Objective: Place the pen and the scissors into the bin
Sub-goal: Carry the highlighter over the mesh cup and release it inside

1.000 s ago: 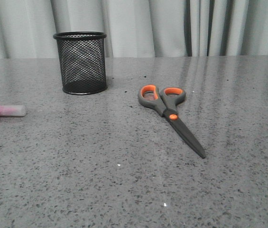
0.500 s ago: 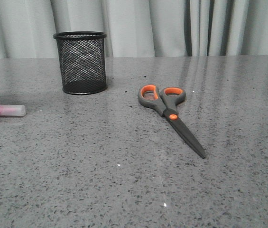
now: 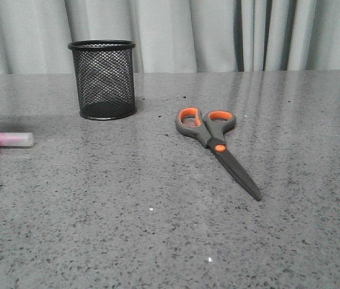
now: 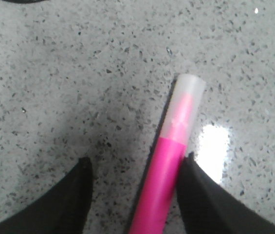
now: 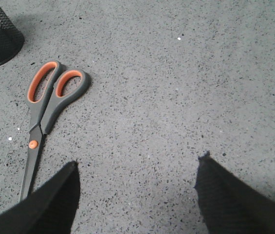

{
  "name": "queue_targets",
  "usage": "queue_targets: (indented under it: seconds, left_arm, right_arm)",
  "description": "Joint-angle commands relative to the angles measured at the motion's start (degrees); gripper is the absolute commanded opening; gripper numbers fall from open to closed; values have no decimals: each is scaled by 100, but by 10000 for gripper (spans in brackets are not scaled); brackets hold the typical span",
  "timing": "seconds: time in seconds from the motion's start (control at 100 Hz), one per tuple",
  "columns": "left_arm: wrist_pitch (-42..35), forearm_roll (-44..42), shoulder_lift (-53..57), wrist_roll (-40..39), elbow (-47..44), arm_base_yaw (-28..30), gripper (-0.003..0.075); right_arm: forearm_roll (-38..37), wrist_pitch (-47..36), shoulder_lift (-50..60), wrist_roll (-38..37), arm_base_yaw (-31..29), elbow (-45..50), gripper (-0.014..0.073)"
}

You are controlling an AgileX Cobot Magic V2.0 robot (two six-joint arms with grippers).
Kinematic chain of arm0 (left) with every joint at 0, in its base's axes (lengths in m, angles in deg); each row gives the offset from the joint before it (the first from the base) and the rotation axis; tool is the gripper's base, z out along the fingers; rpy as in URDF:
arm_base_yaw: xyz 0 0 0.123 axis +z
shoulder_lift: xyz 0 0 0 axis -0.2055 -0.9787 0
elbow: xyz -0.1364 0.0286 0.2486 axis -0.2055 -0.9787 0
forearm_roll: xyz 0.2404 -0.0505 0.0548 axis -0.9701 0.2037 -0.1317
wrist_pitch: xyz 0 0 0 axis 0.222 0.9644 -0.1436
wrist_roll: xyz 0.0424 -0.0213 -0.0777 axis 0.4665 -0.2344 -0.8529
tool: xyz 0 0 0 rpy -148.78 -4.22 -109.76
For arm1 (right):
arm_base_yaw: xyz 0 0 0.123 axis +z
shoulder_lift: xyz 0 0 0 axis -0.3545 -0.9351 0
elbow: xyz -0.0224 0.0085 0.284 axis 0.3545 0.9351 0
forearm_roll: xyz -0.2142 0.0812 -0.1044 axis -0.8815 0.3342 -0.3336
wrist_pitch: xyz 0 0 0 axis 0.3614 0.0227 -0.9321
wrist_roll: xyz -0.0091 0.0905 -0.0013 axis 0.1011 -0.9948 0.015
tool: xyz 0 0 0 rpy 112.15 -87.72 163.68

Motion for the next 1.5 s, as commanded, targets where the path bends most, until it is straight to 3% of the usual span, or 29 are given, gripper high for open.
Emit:
queue_targets:
  seconds: [0.0, 0.14, 0.42, 0.73, 1.04, 1.3, 1.49]
  left_arm:
    - [5, 56, 53, 30, 116, -1, 249]
    - [270, 12, 6, -26, 116, -1, -19]
    - [308, 970, 584, -36, 605, -1, -19]
    - [-393, 5122, 966, 257, 1110, -250, -19]
    - [-1728, 5751, 75, 624, 1110, -1415, -19]
    - [-1821, 7085, -572, 1275, 1119, -1490, -19]
    - [-1649, 7179, -661, 1674, 1119, -1490, -2]
  right_arm:
    - [49, -284, -6, 89, 2, -216, 451]
    - [49, -284, -6, 101, 2, -216, 451]
    - [49, -274, -6, 101, 2, -216, 451]
    - [49, -297, -6, 101, 2, -216, 451]
    - [49, -264, -6, 101, 2, -216, 451]
    - [49, -264, -6, 101, 2, -216, 451]
    - [49, -264, -6, 101, 2, -216, 451]
